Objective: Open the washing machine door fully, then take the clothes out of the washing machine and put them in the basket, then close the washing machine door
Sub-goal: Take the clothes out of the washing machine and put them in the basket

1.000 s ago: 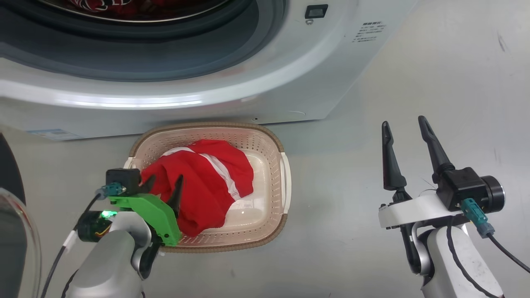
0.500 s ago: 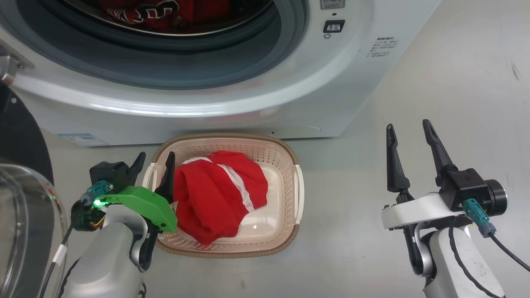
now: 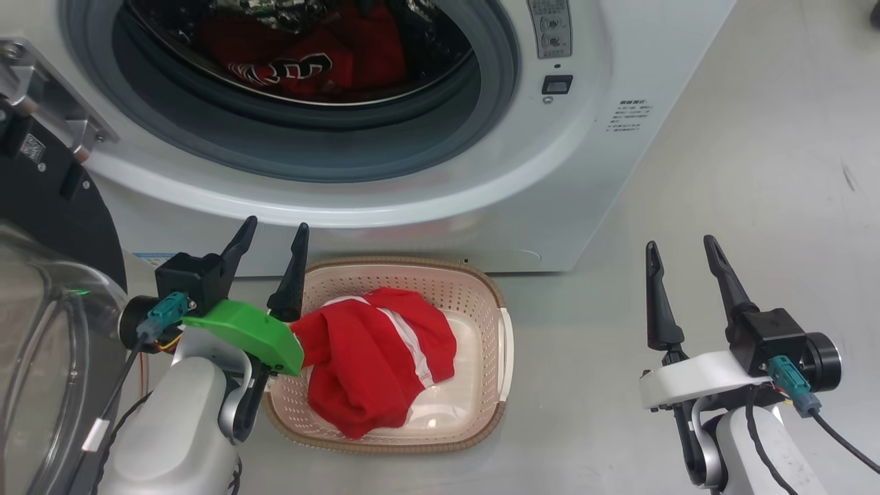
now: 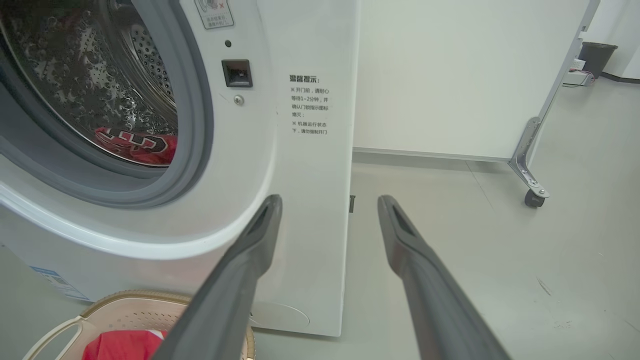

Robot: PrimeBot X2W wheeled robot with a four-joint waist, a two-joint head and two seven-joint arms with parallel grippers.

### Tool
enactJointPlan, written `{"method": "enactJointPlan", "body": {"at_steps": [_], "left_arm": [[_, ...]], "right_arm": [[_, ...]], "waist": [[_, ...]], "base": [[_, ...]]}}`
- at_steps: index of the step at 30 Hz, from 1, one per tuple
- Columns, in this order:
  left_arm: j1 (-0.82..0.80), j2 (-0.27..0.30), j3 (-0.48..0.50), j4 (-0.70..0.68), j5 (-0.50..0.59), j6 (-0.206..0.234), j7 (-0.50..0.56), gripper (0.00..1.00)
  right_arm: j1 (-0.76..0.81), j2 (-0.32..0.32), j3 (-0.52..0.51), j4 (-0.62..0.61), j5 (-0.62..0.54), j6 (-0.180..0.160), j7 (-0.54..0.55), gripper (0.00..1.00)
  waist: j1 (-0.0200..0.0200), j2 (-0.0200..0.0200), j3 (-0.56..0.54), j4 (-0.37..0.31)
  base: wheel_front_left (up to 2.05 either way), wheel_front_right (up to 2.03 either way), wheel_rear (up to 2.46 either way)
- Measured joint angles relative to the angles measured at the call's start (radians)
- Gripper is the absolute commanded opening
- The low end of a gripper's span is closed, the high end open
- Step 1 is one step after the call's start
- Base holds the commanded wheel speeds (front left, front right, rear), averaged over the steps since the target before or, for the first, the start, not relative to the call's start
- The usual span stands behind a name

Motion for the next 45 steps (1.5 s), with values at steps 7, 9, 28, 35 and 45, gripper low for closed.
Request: {"method": "enactJointPlan", "body": {"at_steps": [7,9,28,35,45], "left_arm": [[0.067,0.027,-0.001,-0.102,0.039,0.043,-0.002,1.0],[0.095,0.034,-0.001,-0.13,0.052,0.056,-0.003,1.0],[0.334,0.072,0.03,-0.363,0.082,0.161,-0.003,1.0],[0.389,0.079,0.035,-0.418,0.084,0.168,-0.002,1.0],[0.458,0.098,0.045,-0.477,0.091,0.178,0.022,1.0]], "right_arm": [[0.018,0.0,0.0,0.003,0.0,0.0,0.0,1.0],[0.027,0.001,-0.003,0.003,0.0,0.0,0.0,1.0],[0.102,0.001,-0.042,-0.014,0.0,-0.009,0.0,1.0],[0.136,0.002,-0.04,-0.012,0.0,-0.009,0.0,1.0],[0.163,0.004,-0.03,-0.006,0.0,-0.009,0.0,1.0]], "waist": [[0.0,0.0,-0.045,0.006],[0.0,0.0,-0.057,0.005],[0.0,0.0,-0.138,0.021],[0.0,0.0,-0.171,0.024],[0.0,0.0,-0.223,0.02]], "base": [[0.0,0.0,0.0],[0.0,0.0,0.0],[0.0,0.0,0.0],[0.0,0.0,0.0],[0.0,0.0,0.0]]}}
